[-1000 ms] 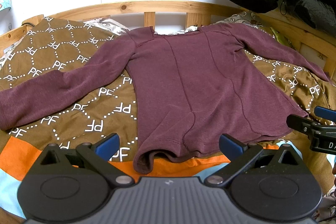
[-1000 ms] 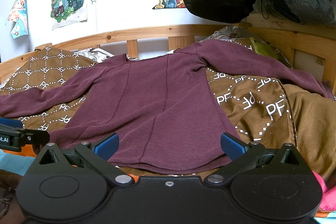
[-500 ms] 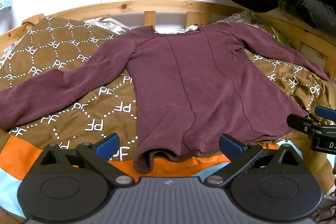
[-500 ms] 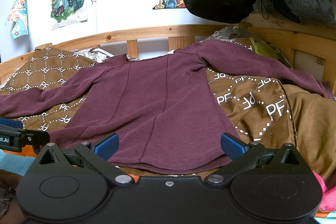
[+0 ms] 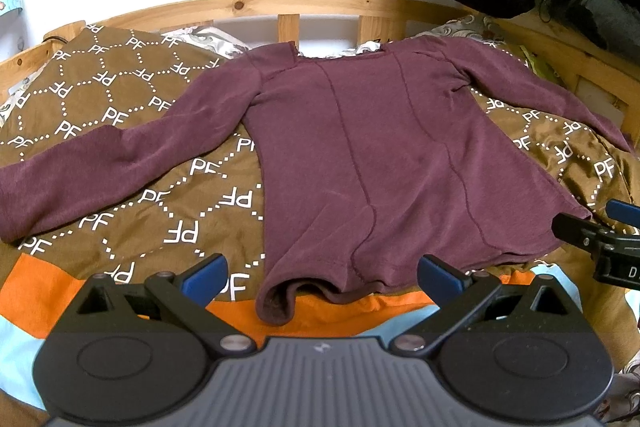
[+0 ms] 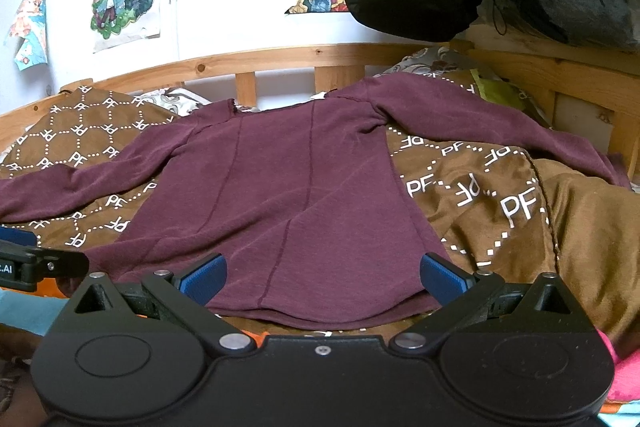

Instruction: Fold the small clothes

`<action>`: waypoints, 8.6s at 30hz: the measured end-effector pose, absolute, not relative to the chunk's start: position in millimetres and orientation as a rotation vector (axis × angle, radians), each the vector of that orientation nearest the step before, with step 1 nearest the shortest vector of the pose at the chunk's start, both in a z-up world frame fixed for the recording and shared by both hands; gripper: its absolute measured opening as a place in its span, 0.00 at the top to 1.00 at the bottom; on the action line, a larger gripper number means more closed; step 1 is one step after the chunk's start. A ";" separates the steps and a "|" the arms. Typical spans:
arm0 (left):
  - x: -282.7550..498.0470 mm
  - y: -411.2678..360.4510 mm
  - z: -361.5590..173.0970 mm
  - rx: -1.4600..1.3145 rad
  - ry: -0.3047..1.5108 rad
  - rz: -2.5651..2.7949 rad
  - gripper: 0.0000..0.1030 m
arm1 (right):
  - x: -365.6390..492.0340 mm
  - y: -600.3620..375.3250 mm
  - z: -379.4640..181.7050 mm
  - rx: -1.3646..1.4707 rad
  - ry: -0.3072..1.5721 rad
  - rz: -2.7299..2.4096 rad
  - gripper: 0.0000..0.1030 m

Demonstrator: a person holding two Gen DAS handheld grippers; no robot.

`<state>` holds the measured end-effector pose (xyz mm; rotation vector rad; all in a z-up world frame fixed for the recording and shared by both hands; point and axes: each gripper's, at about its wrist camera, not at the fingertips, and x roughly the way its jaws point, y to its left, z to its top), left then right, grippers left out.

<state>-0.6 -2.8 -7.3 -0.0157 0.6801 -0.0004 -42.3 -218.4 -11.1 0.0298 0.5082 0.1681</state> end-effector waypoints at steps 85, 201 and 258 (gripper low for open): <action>177.7 -10.1 12.1 0.284 0.612 -0.033 0.00 | 123.3 -352.6 57.5 0.073 0.175 -0.590 0.99; 184.3 24.6 -44.1 0.070 0.869 -0.085 0.00 | 208.0 -219.6 -44.6 -0.889 0.464 0.161 0.39; 29.0 208.8 61.4 -0.228 0.481 0.746 0.01 | 54.0 -186.2 -7.3 -0.129 0.387 0.385 0.11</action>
